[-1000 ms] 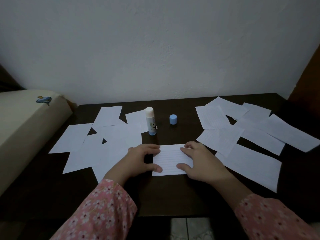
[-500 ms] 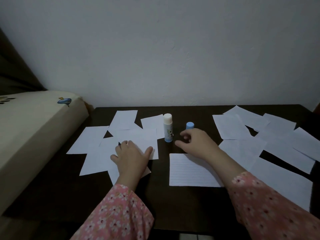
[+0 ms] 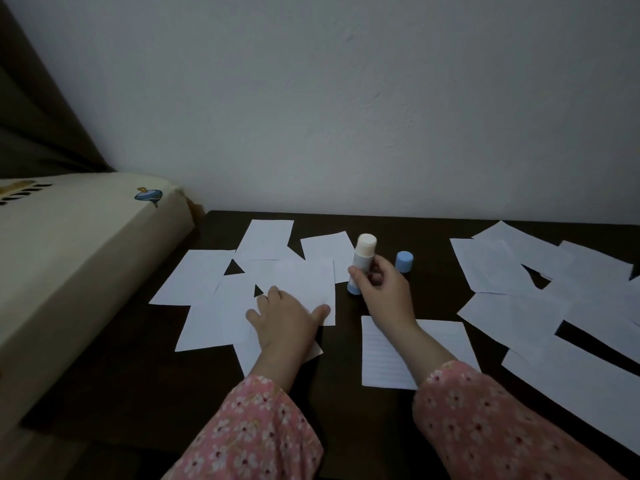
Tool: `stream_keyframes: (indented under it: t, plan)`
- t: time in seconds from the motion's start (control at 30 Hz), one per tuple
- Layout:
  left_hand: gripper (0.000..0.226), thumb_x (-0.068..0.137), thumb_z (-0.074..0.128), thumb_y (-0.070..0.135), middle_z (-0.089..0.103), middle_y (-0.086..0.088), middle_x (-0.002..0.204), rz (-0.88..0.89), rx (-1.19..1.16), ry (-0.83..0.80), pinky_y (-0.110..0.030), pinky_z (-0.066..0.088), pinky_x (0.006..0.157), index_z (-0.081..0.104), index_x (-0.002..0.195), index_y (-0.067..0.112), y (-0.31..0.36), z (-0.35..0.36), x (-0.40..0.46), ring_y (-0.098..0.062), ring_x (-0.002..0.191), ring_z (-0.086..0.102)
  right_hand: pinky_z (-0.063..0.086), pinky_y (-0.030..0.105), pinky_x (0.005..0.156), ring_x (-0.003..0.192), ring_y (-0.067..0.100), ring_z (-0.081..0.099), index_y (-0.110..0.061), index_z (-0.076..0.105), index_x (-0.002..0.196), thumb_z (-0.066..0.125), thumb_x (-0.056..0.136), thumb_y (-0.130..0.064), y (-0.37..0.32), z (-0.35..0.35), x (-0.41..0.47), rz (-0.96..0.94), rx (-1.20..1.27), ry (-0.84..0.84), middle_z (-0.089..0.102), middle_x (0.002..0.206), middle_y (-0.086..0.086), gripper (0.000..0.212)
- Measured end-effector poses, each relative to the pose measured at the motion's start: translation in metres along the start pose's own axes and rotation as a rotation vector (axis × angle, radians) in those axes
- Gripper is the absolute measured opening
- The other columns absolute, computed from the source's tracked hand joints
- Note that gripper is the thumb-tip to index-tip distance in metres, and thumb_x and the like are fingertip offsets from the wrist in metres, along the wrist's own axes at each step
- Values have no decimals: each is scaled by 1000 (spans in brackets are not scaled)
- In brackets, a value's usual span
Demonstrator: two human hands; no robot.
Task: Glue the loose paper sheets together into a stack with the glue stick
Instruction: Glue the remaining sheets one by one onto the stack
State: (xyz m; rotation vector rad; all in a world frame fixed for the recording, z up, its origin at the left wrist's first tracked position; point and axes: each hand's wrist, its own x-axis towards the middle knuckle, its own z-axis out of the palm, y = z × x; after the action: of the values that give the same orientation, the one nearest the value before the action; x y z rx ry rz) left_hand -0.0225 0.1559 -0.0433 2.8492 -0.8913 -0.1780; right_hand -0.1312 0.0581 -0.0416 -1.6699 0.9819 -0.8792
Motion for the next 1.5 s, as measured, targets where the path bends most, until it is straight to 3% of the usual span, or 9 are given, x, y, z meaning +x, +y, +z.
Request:
stream_keyframes:
  t: [0.17,0.33,0.43,0.67,0.8,1.0,1.17,1.37,1.5]
  plan:
    - [72,88,42,65,43,-5,140,37,7,32,-46,24,106,47,134,10,-4,-1,1,-26,131,35,49,15,73,95,0,60,-24,57,118,67,87,-36,9,-4,-17,-34,80,87,62,101,-14,35]
    - [47,91,43,56,56,-2,114,87,-1,75,-41,31,94,63,104,16,-5,-4,-2,-24,112,47,49,14,73,96,-1,59,-21,57,121,66,87,-34,11,-1,-30,-11,98,89,60,104,-15,37]
    - [42,91,45,52,58,0,104,109,-42,130,-37,32,88,67,102,17,-8,-6,-3,-23,104,50,49,15,74,96,0,58,-20,56,124,66,87,-33,6,-2,-30,1,96,70,58,109,-13,40]
    - [41,88,56,49,59,1,124,106,-240,194,-36,30,92,66,117,23,-15,-20,0,-22,115,47,45,14,70,84,-7,54,-22,56,121,66,87,-33,-5,-25,-18,-10,99,80,56,101,-15,37]
    - [42,85,62,50,53,6,136,323,-380,219,-37,28,103,65,120,26,-3,-22,-1,-18,126,40,43,14,69,84,-6,53,-26,53,119,66,87,-33,-1,-57,-16,-4,68,142,54,94,-19,35]
    - [42,82,67,49,49,12,137,628,-394,-27,-37,29,110,64,120,32,35,-13,-1,-10,129,35,39,9,67,88,-2,54,-18,56,121,61,91,-33,0,-105,-13,-42,3,253,57,102,-10,34]
    - [34,79,72,45,46,17,137,805,-352,-223,-31,35,107,67,112,35,52,-4,4,-4,128,34,42,10,68,90,-4,55,-27,53,112,59,92,-33,5,-123,-14,-57,-18,219,58,107,-10,22]
    - [24,87,68,30,44,17,141,827,-322,-270,-34,35,110,66,109,38,56,4,22,-7,132,35,42,9,72,101,2,52,-19,48,136,57,92,-37,17,-114,-8,-45,-179,58,56,125,-6,49]
    - [33,94,57,29,41,18,145,764,-389,-176,-41,24,114,55,124,42,56,7,27,-9,133,36,40,19,89,110,2,46,-21,45,136,56,93,-38,16,-102,2,-67,-237,3,52,136,-4,48]
